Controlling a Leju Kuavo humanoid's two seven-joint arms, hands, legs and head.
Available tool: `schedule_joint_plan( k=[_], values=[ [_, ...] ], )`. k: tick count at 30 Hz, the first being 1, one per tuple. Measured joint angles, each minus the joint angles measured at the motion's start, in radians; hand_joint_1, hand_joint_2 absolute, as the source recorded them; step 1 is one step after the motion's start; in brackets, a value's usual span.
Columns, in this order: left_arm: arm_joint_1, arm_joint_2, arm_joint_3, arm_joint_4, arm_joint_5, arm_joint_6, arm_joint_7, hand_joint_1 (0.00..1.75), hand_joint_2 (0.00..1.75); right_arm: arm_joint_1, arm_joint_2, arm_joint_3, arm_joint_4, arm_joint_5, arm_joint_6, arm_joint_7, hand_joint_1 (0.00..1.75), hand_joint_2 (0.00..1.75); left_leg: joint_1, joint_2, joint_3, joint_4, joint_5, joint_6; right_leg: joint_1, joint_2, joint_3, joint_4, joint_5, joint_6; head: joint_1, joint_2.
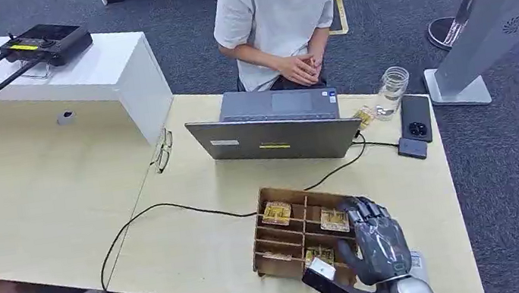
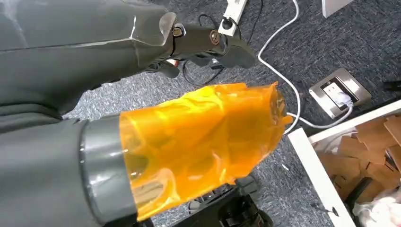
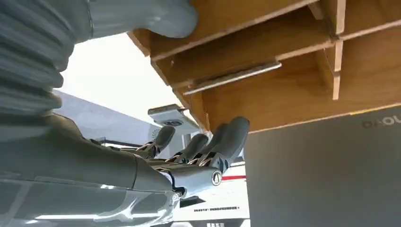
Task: Pass the card to the sensor for recognition and then transmit it.
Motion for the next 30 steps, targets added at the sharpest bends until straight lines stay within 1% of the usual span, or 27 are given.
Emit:
schedule_joint_plan(
  k=[3,4,5,6,7,8,9,10,12,13,18,19,20,23,30],
  values=[
    [0.000,0.000,0.000,0.000,0.000,0.000,0.000,0.00,0.00,0.000,0.000,0.000,0.003,0.000,0.000,0.000,0.56,1.75,0.000,0.000,0.000,0.000,0.000,0.000,0.000,0.000,0.000,0.000,0.000,0.000,0.000,0.000],
    [0.000,0.000,0.000,0.000,0.001,0.000,0.000,0.00,0.00,0.000,0.000,0.000,0.004,0.000,0.000,0.000,0.59,1.75,0.000,0.000,0.000,0.000,0.000,0.000,0.000,0.000,0.000,0.000,0.000,0.000,0.000,0.000],
    [0.000,0.000,0.000,0.000,0.001,0.000,0.000,0.00,0.00,0.000,0.000,0.000,0.005,0.000,0.000,0.000,0.66,1.75,0.000,0.000,0.000,0.000,0.000,0.000,0.000,0.000,0.000,0.000,0.000,0.000,0.000,0.000],
    [0.000,0.000,0.000,0.000,0.002,0.000,0.000,0.00,0.00,-0.001,0.000,0.000,0.005,-0.002,0.000,0.000,0.66,1.75,0.000,0.000,0.000,0.000,0.000,0.000,0.000,0.000,0.000,0.000,0.000,0.000,0.000,0.000],
    [0.000,0.000,0.000,0.000,0.002,0.000,0.000,0.00,0.00,-0.001,0.000,0.000,0.005,-0.003,0.000,0.000,0.87,1.75,0.000,0.000,0.000,0.000,0.000,0.000,0.000,0.000,0.000,0.000,0.000,0.000,0.000,0.000],
    [0.000,0.000,0.000,0.000,0.002,0.000,0.000,0.00,0.00,-0.003,0.000,0.000,0.005,-0.003,0.000,0.000,1.24,1.75,0.000,0.000,0.000,0.000,0.000,0.000,0.000,0.000,0.000,0.000,0.000,0.000,0.000,0.000],
    [0.000,0.000,0.000,0.000,0.002,0.000,0.000,0.00,0.00,-0.003,0.000,0.000,0.005,-0.003,0.000,0.000,1.24,1.75,0.000,0.000,0.000,0.000,0.000,0.000,0.000,0.000,0.000,0.000,0.000,0.000,0.000,0.000],
    [0.000,0.000,0.000,0.000,0.002,0.000,0.000,0.00,0.00,-0.005,0.001,0.000,0.005,-0.003,0.000,0.000,1.34,1.75,0.000,0.000,0.000,0.000,0.000,0.000,0.000,0.000,0.000,0.000,0.000,0.000,0.000,0.000],
    [0.000,0.000,0.000,0.000,0.003,0.000,0.000,0.00,0.00,-0.005,0.003,0.000,0.005,-0.003,0.002,0.000,1.36,1.75,0.000,0.000,0.000,0.000,0.000,0.000,0.000,0.000,0.000,0.000,0.000,0.000,0.000,0.000],
    [0.000,0.000,0.000,0.000,0.003,0.000,0.000,0.00,0.00,-0.006,0.005,0.000,0.005,-0.003,0.002,0.000,1.43,1.75,0.000,0.000,0.000,0.000,0.000,0.000,0.000,0.000,0.000,0.000,0.000,0.000,0.000,0.000],
    [0.000,0.000,0.000,0.000,0.003,0.000,0.000,0.00,0.00,-0.018,0.008,0.000,0.005,-0.003,0.003,0.000,1.52,1.75,0.000,0.000,0.000,0.000,0.000,0.000,0.000,0.000,0.000,0.000,0.000,0.000,0.000,0.000],
    [0.000,0.000,0.000,0.000,0.003,0.000,0.000,0.00,0.00,-0.018,0.008,0.000,0.005,-0.003,0.003,0.000,1.48,1.75,0.000,0.000,0.000,0.000,0.000,0.000,0.000,0.000,0.000,0.000,0.000,0.000,0.000,0.000],
    [0.000,0.000,0.000,0.000,0.003,0.000,0.000,0.00,0.00,-0.018,0.009,0.000,0.005,-0.003,0.003,0.000,1.50,1.75,0.000,0.000,0.000,0.000,0.000,0.000,0.000,0.000,0.000,0.000,0.000,0.000,0.000,0.000],
    [0.000,0.000,0.000,0.000,0.003,0.000,0.000,0.00,0.00,-0.018,0.009,0.000,0.006,-0.003,0.003,0.000,1.48,1.75,0.000,0.000,0.000,0.000,0.000,0.000,0.000,0.000,0.000,0.000,0.000,0.000,0.000,0.000],
    [0.000,0.000,0.000,0.000,0.004,0.000,0.000,0.00,0.00,-0.019,0.009,0.000,0.006,-0.003,0.002,0.000,1.55,1.75,0.000,0.000,0.000,0.000,0.000,0.000,0.000,0.000,0.000,0.000,0.000,0.000,0.000,0.000]
  ],
)
